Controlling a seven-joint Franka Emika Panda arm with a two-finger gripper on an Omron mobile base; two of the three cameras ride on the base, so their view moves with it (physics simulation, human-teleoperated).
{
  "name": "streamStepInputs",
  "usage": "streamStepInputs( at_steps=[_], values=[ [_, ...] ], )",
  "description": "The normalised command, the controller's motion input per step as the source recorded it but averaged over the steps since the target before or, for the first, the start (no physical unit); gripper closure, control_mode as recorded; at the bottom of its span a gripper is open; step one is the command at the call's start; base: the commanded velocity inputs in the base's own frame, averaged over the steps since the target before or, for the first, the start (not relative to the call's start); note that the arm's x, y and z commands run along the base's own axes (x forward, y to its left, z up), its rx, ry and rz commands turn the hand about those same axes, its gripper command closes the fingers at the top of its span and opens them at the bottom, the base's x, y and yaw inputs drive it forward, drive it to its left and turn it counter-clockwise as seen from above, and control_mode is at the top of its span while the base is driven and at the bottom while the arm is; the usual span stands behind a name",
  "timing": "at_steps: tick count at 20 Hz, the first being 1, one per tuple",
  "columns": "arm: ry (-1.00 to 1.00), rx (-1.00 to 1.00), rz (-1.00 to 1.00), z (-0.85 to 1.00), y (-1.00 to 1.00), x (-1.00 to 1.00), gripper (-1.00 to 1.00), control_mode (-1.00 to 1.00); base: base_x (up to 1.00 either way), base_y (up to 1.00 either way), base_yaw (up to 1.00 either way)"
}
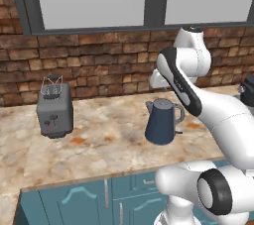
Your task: Navigate to the coffee machine.
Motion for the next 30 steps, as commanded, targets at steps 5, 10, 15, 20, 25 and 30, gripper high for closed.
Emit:
streamStepInputs(
  at_steps=[5,10,15,20,25,30],
  values=[
    [0.0,0.0,0.0,0.0,0.0,0.0,-1.0,1.0,-0.12,0.0,0.0],
    [0.0,0.0,0.0,0.0,0.0,0.0,-1.0,1.0,-0.65,0.0,0.0],
    [0.0,0.0,0.0,0.0,0.0,0.0,-1.0,1.0,-0.11,0.0,0.0],
    [0.0,0.0,0.0,0.0,0.0,0.0,-1.0,1.0,0.0,-0.81,-0.08],
    [0.0,0.0,0.0,0.0,0.0,0.0,-1.0,1.0,0.0,-1.0,-0.08],
    [0.0,0.0,0.0,0.0,0.0,0.0,-1.0,1.0,0.0,-1.0,-0.07]
  ],
)
